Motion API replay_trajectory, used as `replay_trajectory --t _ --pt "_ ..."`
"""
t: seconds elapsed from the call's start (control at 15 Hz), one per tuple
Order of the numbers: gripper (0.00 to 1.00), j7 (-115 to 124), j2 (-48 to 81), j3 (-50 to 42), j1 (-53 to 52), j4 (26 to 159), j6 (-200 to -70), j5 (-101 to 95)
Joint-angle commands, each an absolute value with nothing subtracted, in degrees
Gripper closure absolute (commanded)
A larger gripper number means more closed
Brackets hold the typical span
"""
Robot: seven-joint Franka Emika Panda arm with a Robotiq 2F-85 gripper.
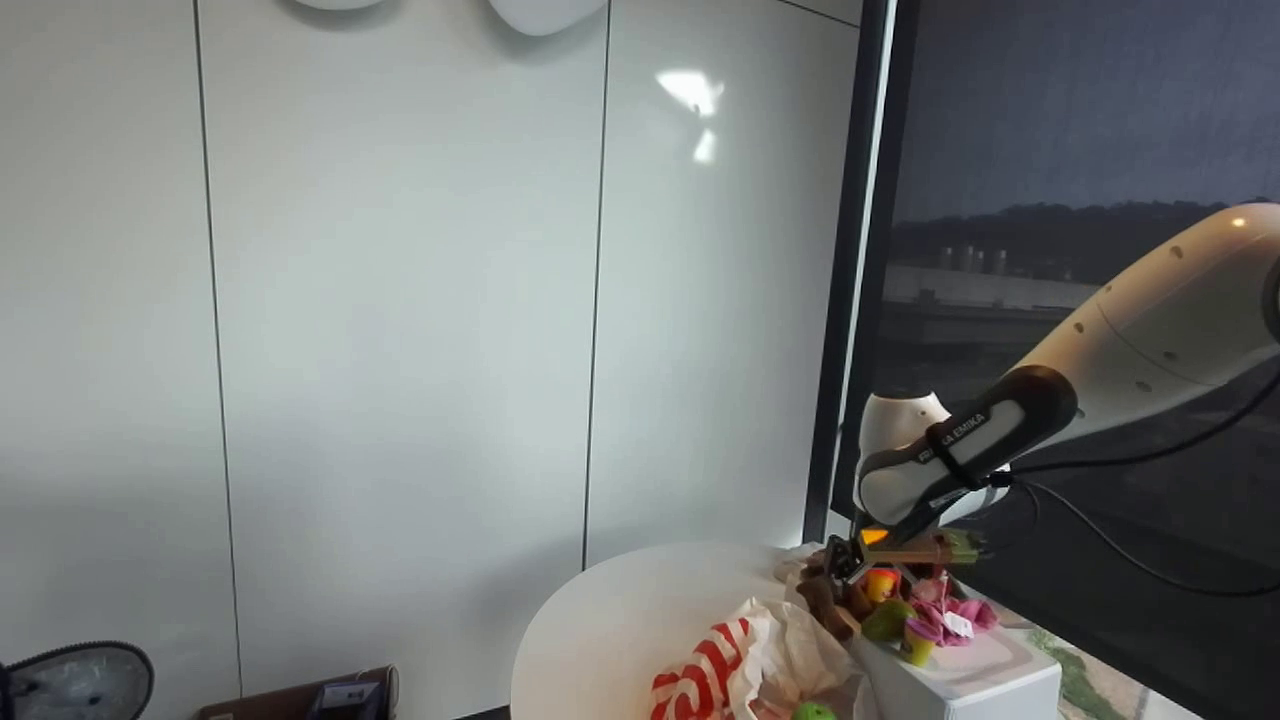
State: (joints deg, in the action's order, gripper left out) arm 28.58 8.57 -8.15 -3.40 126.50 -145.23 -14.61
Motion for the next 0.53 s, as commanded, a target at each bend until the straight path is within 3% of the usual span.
replay_trajectory --t 0.0,0.47 --pt "0.00 33.9 5.5 -9.5 -0.5 125.0 -139.7 -14.5" --pt "0.00 29.9 9.6 -7.6 2.1 126.0 -137.3 -5.7"
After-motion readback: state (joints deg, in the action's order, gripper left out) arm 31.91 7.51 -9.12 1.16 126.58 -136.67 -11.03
